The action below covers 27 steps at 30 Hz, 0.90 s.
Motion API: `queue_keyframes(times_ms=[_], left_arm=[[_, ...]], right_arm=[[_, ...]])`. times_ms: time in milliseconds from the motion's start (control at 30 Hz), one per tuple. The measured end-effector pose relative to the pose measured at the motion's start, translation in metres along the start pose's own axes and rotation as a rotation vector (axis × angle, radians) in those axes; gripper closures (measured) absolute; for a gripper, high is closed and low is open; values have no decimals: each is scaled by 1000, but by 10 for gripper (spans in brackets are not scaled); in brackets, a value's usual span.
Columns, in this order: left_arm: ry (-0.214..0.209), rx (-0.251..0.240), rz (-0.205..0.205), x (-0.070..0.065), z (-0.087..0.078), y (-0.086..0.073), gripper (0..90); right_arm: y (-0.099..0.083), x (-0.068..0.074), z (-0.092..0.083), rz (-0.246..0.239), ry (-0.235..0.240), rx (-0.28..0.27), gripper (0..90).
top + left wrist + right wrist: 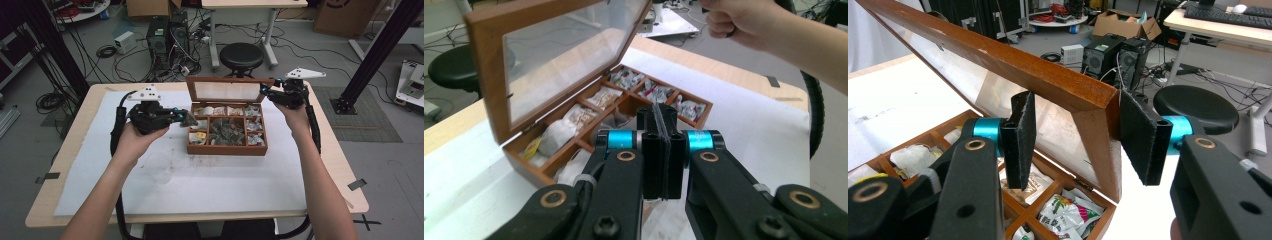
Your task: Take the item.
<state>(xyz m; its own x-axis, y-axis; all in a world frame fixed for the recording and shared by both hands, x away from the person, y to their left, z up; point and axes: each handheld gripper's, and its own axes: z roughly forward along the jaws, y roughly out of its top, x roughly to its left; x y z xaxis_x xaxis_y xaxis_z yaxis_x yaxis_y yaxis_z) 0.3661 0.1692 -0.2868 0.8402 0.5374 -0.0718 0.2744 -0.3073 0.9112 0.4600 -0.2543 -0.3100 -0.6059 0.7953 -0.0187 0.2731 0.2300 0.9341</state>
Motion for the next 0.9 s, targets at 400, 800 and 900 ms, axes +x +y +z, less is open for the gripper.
queue_keyframes(times_ms=[400, 800, 900], left_arm=[[-10, 3, 9, -6, -29, -15, 893], [-12, -5, -17, -6, -48, -38, 892], [-12, -6, -20, -7, -52, -44, 892]], right_arm=[[0, 1, 0, -1, -2, 2, 512], [0, 1, 0, -2, -5, 5, 511], [0, 1, 0, -2, -6, 5, 511]])
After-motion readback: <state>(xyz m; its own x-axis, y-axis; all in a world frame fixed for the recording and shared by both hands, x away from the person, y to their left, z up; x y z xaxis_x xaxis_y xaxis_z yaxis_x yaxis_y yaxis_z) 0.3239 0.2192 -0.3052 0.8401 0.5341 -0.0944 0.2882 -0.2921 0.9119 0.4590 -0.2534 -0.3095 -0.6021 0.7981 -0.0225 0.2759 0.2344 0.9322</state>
